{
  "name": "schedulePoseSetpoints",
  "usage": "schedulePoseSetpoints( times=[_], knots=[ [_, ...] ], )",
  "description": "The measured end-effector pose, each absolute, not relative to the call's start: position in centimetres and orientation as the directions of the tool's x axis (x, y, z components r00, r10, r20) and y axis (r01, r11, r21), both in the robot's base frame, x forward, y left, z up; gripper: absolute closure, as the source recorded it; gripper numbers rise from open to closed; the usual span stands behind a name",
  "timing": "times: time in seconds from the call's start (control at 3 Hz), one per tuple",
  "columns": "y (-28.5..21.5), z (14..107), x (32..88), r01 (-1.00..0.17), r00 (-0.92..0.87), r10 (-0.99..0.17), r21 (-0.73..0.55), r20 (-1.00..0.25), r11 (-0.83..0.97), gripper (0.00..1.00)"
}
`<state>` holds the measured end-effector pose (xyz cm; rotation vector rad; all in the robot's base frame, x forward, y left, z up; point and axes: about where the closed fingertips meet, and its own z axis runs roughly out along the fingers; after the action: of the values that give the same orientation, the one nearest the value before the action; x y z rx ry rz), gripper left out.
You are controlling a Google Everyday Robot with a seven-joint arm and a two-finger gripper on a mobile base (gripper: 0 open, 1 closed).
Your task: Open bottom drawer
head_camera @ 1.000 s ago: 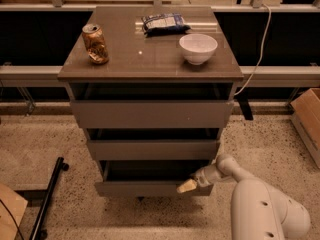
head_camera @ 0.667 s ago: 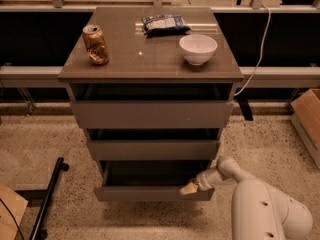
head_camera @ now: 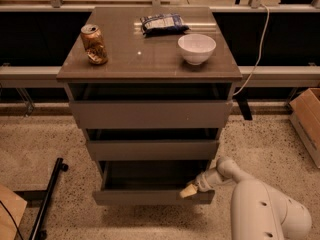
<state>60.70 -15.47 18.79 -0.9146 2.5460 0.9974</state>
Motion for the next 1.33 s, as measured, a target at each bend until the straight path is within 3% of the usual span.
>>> schedulePoseSetpoints(
  times=[0.67, 1.0, 1.33],
  knots=[
    [-15.0, 18.4, 60.7, -0.638, -0.770, -0.488, 0.517, -0.412, 0.571, 0.17],
    [-15.0, 18.4, 60.7, -0.638, -0.770, -0.488, 0.517, -0.412, 0.571, 0.00],
    [-15.8, 17.9, 57.0, -0.598, -0.796, -0.508, 0.557, -0.329, 0.577, 0.00]
  ],
)
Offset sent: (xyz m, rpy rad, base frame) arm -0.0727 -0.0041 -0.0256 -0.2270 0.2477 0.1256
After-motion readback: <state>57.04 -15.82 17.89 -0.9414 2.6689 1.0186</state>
